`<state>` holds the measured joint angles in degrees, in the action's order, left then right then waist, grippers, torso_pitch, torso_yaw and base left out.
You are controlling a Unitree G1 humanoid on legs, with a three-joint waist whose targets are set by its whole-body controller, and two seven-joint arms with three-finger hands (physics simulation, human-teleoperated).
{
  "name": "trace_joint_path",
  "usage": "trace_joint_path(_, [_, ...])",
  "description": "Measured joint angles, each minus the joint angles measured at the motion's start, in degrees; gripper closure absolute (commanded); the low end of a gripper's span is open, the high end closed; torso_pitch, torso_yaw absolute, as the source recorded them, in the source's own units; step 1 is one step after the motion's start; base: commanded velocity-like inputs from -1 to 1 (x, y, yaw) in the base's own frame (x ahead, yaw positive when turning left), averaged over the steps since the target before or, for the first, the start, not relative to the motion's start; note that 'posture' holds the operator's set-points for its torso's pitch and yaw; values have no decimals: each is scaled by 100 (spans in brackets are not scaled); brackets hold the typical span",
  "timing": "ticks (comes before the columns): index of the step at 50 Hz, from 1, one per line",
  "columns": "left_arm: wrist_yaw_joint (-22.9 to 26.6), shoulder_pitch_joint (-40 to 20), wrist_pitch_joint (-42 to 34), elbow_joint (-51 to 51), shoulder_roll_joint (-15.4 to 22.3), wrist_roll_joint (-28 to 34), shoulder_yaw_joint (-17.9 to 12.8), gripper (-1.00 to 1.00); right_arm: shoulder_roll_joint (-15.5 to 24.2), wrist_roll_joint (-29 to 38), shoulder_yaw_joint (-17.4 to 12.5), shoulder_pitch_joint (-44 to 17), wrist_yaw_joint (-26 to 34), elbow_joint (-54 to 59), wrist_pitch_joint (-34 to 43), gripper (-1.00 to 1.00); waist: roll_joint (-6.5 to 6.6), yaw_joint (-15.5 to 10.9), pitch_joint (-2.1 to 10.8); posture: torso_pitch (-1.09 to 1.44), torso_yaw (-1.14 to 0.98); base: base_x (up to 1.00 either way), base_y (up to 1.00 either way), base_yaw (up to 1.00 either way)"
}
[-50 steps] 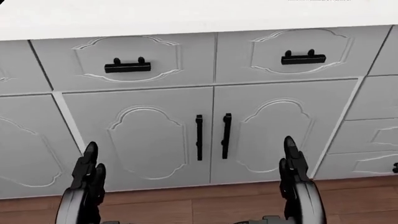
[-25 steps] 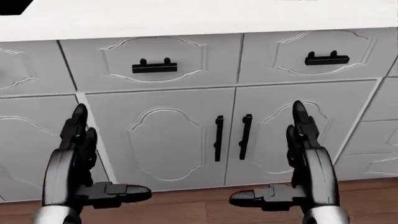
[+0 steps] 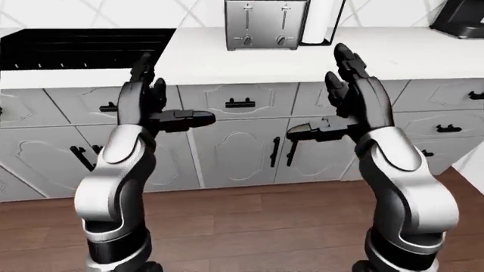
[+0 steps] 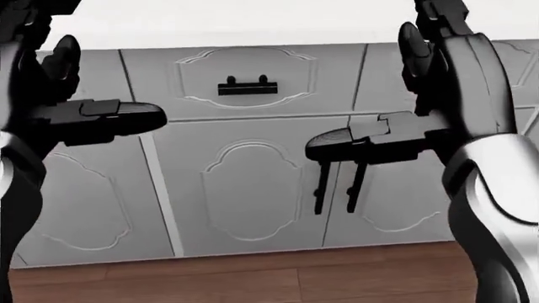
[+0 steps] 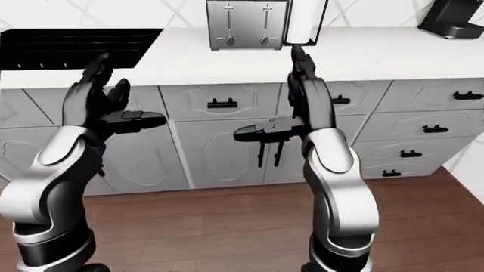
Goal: Push down the lever of the toaster to turn it on.
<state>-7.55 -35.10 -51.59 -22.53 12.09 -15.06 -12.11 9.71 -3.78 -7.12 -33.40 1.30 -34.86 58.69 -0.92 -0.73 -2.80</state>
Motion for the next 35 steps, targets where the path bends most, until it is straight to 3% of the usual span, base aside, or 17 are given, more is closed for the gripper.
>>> trace_joint_path(2, [-103, -127, -116, -32, 109, -129, -8, -100, 61, -47, -14, -210, -12, 63, 128, -100, -175, -48, 33, 0, 0, 0, 0, 0])
trace_joint_path(6, [-198, -221, -384, -169, 216, -319, 61, -100, 175, -145, -130, -496, -62, 221, 451, -100, -23, -7, 4, 0, 0, 0, 0, 0])
trace_joint_path(11, [-320, -451, -696, -530, 293, -480, 84, -100, 352, -388, -370, -1359, -274, 345, 906, -100, 107, 31, 16, 0, 0, 0, 0, 0])
trace_joint_path(19, [-508, -682, -1131, -894, 598, -827, -326, -100, 395, -784, -252, -1387, -471, -348, 1283, -100, 118, 63, 28, 0, 0, 1, 0, 0])
trace_joint_path(26, [-751, -643, -1167, -954, 635, -1084, -267, -100, 378, -898, -216, -1318, -568, -350, 1358, -100, 234, 68, 51, 0, 0, 6, 0, 0])
trace_joint_path(35, [-891, -607, -1142, -939, 721, -1236, -331, -100, 329, -1022, -128, -1284, -597, -334, 1231, -100, 82, 14, 3, 0, 0, 8, 0, 0])
